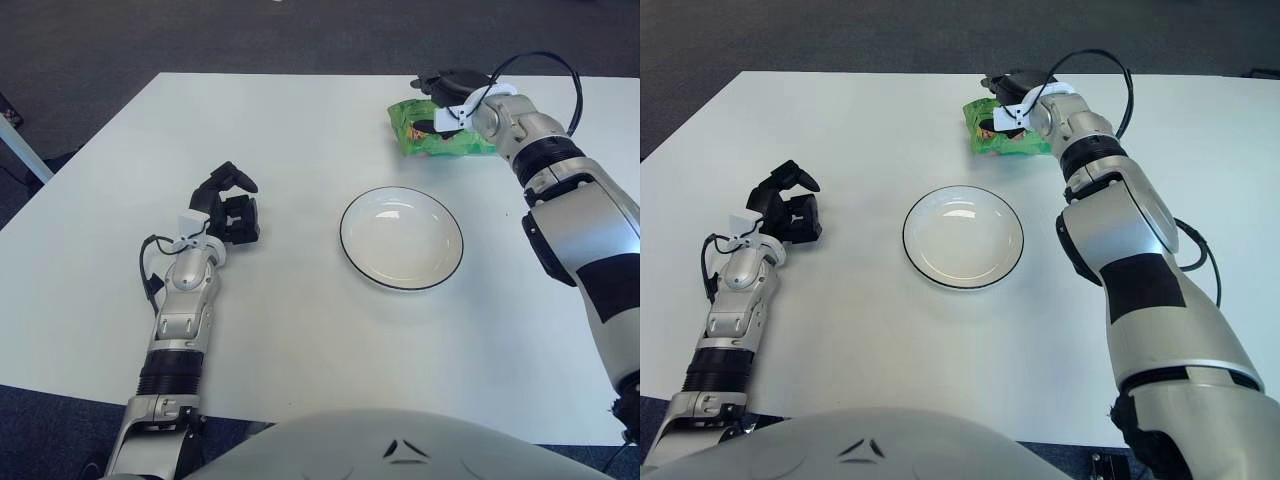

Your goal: Put the snack into the plate.

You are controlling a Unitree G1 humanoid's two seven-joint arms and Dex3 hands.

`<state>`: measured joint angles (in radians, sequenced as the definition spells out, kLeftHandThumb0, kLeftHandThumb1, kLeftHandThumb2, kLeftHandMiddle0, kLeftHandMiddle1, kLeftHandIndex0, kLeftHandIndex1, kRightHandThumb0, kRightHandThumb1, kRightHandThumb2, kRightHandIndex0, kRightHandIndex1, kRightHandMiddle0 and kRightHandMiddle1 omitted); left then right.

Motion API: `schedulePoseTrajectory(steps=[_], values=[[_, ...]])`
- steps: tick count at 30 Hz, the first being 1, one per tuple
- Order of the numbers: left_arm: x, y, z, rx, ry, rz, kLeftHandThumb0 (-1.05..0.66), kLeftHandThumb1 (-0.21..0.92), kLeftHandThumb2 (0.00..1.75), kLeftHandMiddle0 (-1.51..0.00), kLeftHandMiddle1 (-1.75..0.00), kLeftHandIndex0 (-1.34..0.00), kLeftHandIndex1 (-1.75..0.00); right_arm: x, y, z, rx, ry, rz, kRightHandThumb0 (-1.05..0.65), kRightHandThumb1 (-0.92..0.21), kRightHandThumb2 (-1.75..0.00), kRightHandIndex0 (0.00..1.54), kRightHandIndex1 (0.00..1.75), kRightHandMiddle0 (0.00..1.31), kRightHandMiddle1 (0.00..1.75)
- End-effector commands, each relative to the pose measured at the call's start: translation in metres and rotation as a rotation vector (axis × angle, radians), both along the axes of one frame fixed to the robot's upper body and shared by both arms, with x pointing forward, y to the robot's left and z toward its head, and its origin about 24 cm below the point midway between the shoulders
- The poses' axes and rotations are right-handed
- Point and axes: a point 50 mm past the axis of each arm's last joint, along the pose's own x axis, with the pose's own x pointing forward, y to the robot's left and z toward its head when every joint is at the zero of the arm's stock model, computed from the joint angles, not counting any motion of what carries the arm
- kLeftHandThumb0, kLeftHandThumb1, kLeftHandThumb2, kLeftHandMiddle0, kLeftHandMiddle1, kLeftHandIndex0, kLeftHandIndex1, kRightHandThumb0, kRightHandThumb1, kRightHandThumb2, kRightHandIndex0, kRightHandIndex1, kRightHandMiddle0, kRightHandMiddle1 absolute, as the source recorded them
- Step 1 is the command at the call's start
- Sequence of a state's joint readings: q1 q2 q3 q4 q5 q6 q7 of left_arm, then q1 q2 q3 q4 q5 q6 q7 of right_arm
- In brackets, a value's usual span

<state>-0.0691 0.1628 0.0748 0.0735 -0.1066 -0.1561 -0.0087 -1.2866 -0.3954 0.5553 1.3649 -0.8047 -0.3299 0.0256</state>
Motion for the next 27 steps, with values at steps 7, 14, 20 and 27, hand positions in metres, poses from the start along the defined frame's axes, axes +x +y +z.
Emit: schedulePoseTrajectory(steps=[7, 14, 20, 27], values=[[-0.036, -0.012, -0.055, -0.089, 0.192, 0.026, -0.5, 0.26, 1.39, -1.29, -1.75, -0.66, -1.75, -0.003, -0.021, -0.02, 0.016, 0.096, -0.12, -1.04, -0.92, -1.02, 0.0, 0.0, 0.0, 0.47], [-0.038, -0.01, -0.053, -0.083, 0.173, 0.026, -0.5, 0.26, 1.38, -1.28, -1.75, -0.66, -1.75, -0.005, -0.027, -0.028, 0.015, 0.134, -0.144, -1.05, -0.92, -1.05, 0.05, 0.02, 0.0, 0.51], [-0.041, -0.008, -0.052, -0.071, 0.165, 0.03, -0.51, 0.25, 1.4, -1.29, -1.75, -0.67, -1.75, -0.009, -0.038, -0.042, 0.04, 0.186, -0.18, -1.05, -0.92, -1.05, 0.11, 0.06, 0.0, 0.52], [-0.044, -0.004, -0.052, -0.069, 0.167, 0.028, -0.5, 0.26, 1.38, -1.3, -1.75, -0.66, -1.75, -0.013, -0.047, -0.051, 0.057, 0.237, -0.221, -1.03, -0.92, -1.05, 0.16, 0.08, 0.0, 0.52]])
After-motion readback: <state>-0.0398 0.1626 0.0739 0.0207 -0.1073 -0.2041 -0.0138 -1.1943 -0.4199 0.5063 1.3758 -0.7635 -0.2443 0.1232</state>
